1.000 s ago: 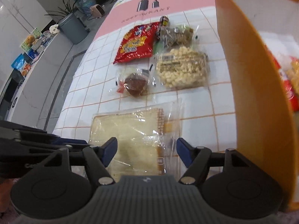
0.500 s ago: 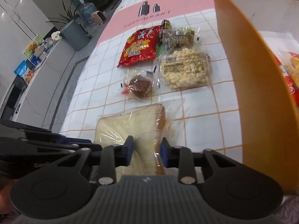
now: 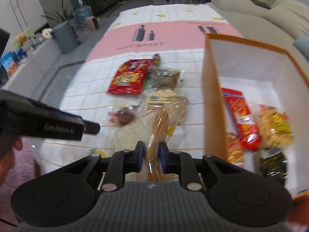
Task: Organize snacks
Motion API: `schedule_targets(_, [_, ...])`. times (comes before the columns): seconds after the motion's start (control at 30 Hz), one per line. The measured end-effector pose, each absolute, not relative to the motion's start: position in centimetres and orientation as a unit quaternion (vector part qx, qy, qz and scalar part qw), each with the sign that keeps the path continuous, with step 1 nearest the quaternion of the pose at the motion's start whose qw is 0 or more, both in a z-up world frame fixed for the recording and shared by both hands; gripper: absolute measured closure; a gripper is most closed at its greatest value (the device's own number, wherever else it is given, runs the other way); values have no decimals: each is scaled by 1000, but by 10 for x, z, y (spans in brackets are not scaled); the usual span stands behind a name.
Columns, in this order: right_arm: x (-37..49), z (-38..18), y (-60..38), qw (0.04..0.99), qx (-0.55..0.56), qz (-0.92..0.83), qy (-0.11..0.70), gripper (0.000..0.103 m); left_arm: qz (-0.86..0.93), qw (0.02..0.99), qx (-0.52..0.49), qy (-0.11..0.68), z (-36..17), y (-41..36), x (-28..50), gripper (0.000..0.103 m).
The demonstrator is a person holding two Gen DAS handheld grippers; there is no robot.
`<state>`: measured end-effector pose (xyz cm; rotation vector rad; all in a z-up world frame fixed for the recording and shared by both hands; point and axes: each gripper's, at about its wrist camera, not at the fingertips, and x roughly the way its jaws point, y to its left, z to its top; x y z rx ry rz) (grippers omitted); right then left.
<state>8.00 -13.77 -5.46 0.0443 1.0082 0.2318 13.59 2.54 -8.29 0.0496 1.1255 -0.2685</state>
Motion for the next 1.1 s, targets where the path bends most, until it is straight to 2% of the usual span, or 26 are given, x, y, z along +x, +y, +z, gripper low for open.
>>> schedule_targets(0.27, [94,-59,-141,870,-7,104,481,88,-99,820,-25,563,-125,29,171,52])
schedule_targets(0.8, [105,-70,-132,863,-46,115,489,88,-94,820,-56,562,-141,22,201,38])
schedule_targets(0.9, [106,-70,-131,862,-45,113,491,88,-92,824,-58,555,-141,21,203,48])
schedule_targets(1.1, [108,-70,-132,862,-40,112,493,88,-94,831,-44,547,-136,24,192,55])
